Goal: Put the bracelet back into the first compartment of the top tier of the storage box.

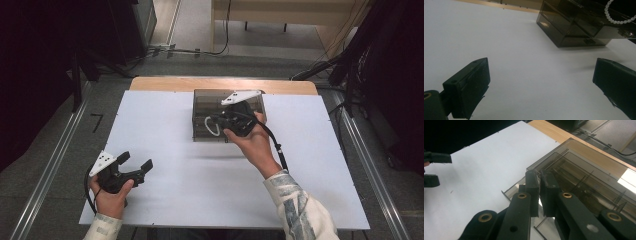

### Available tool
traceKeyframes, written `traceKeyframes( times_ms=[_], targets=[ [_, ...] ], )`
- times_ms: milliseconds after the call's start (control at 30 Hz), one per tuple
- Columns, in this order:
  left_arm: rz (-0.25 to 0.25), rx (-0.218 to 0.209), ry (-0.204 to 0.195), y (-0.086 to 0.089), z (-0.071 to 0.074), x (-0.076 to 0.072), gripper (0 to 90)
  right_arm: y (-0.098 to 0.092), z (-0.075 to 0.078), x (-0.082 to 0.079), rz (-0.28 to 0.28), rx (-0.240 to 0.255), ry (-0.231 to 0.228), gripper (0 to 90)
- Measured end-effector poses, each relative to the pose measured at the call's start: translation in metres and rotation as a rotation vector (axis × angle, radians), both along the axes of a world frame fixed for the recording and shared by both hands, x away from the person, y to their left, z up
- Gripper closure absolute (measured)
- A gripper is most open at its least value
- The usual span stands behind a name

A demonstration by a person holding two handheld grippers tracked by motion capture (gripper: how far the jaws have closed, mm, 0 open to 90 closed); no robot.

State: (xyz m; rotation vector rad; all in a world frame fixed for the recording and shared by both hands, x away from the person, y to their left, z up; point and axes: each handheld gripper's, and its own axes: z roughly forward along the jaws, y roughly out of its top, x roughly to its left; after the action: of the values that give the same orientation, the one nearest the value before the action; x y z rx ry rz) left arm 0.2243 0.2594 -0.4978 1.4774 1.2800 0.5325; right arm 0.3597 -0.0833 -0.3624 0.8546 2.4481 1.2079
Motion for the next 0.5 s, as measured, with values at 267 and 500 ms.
traceKeyframes(
  times_ms=[267, 500],
  targets=[
    [-0.001, 0.000, 0.000, 0.000, 0.000, 0.000, 1.7, 0.006, -0.007, 0.007, -0.005, -0.004, 0.015, 83.2],
    [-0.002, -0.001, 0.001, 0.000, 0.000, 0.000, 1.7, 0.012, -0.010, 0.009, 0.004, -0.004, 0.021, 83.2]
  ],
)
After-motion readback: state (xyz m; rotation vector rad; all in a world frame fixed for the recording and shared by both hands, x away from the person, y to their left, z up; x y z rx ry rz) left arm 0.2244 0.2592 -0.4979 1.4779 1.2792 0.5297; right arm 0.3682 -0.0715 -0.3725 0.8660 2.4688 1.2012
